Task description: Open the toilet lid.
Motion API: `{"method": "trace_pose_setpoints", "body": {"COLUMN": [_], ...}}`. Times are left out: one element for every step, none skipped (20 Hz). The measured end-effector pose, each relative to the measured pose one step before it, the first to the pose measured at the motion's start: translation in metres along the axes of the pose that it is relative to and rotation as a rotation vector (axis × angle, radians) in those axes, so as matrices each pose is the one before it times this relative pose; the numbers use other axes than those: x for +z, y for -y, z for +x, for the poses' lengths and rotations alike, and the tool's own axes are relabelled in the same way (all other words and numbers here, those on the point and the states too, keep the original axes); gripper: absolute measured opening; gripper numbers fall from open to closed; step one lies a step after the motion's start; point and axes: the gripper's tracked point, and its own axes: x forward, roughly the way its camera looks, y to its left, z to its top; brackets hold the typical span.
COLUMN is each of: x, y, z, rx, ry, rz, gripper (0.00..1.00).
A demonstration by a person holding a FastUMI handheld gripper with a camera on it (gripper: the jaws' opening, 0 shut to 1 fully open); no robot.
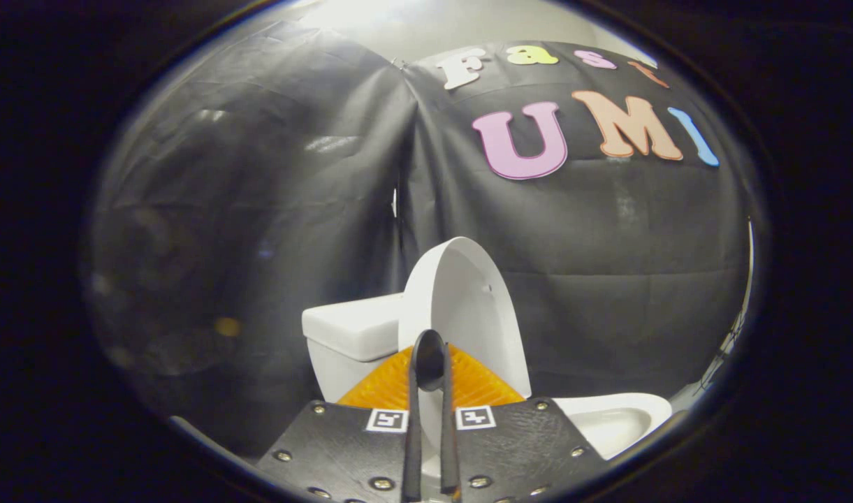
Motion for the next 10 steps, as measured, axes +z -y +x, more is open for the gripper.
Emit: {"method": "trace_pose_setpoints", "body": {"x": [-0.00099,-0.00190,0.00019,0.00114,0.00296,0.00544,0.00535,0.00497,0.00232,0.00166], "y": [-0.00216,-0.00228,0.00014,-0.00148,-0.00110,0.00171,0.00171,0.00195,0.00138,0.00073], "z": [-0.00028,-0.00055,0.00003,-0.00282,-0.00342,-0.00333,-0.00430,-0.00314,-0.00426,-0.00394], "rx": [0.01070,0.00891,0.00139,0.01007,0.01148,0.00270,0.00201,0.00173,0.00252,0.00181], "ry": [-0.00898,-0.00885,-0.00370,-0.00402,-0.00118,0.00503,0.00204,0.00120,-0.00030,-0.00576], "rz": [-0.00738,0.01346,0.01929,0.02484,0.02467,0.01707,0.00691,-0.00338,-0.00763,-0.01113], "gripper": [0.15,0.18,0.25,0.26,0.28,0.28,0.28,0.28,0.28,0.30]}}
